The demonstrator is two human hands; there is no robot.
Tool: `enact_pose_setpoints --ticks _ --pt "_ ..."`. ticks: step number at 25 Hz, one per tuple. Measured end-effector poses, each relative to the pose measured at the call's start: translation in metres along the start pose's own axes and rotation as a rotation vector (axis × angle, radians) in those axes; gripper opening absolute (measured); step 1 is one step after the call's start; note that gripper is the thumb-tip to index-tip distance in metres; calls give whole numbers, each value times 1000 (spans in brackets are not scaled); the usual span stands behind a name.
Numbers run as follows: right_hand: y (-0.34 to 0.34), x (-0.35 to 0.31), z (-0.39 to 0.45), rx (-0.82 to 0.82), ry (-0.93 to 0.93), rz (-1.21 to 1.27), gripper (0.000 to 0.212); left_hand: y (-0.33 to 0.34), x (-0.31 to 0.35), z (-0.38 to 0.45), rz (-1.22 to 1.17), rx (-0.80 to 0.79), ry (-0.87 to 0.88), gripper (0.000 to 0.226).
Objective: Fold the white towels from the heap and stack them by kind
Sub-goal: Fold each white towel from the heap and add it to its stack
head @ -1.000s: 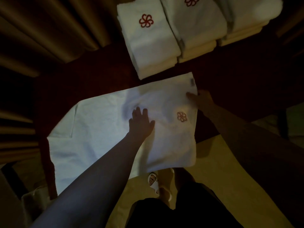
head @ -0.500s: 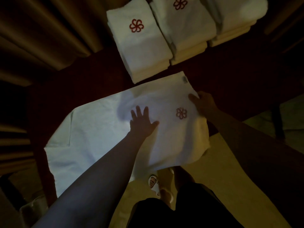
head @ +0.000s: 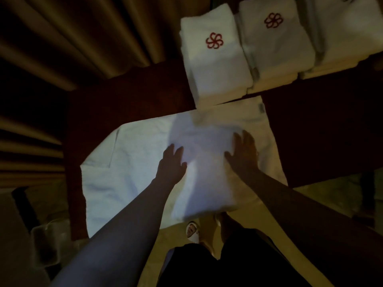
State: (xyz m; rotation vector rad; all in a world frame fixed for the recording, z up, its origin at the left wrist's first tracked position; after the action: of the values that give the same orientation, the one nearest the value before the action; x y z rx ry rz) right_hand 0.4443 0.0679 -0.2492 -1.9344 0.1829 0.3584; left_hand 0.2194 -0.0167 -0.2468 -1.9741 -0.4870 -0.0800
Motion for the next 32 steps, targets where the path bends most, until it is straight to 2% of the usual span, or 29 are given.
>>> enact_pose_setpoints --ticks 6,8,12,14,16,17,19,20,23,25,28,30,32 --pt "34 -64 -14 -146 -345 -113 56 -4 -61 -39 -119 68 -281 62" --pt "41 -84 -15 -188 -386 -102 58 -3 -81 -52 -169 103 -363 62" --pt "52 -141 -17 -220 -421 -57 45 -7 -127 -70 -271 203 -468 60" --pt "59 -175 -20 -257 -412 60 41 -15 -153 -74 -473 294 -576 56" --pt "72 -217 -24 -368 -282 258 30 -28 -177 -73 -697 407 -708 51" --pt "75 -241 -26 -461 -130 430 21 -36 -187 -71 -729 423 -722 48" --pt "86 -290 -33 -659 181 756 11 -43 -210 -73 -652 406 -654 44" --pt "94 -316 -34 -692 243 816 13 -45 -226 -77 -584 388 -613 44" --pt "115 -374 -29 -661 345 922 38 -41 -270 -91 -494 358 -490 48" --pt "125 -396 -24 -640 450 1003 36 -40 -287 -97 -475 347 -403 49" --pt "134 -412 -15 -702 569 1081 36 -41 -293 -98 -359 231 -335 61" --pt "139 -419 -10 -746 534 1112 45 -42 -294 -99 -360 133 -346 74" --pt "140 -431 -6 -749 425 1156 39 -45 -298 -97 -393 84 -345 82"
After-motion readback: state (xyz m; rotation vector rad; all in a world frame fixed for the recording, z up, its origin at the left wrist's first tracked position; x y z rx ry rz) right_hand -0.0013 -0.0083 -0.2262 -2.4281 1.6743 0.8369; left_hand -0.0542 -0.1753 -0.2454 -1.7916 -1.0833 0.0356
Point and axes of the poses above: each hand's wrist, its own z-axis towards the middle knuckle, its own y-axis out of the palm, x = y × z, the point moved 2 cm from there along z, towards the middle knuckle, and after that the axes turned 3 degrees about y, right-handed, at the moved point
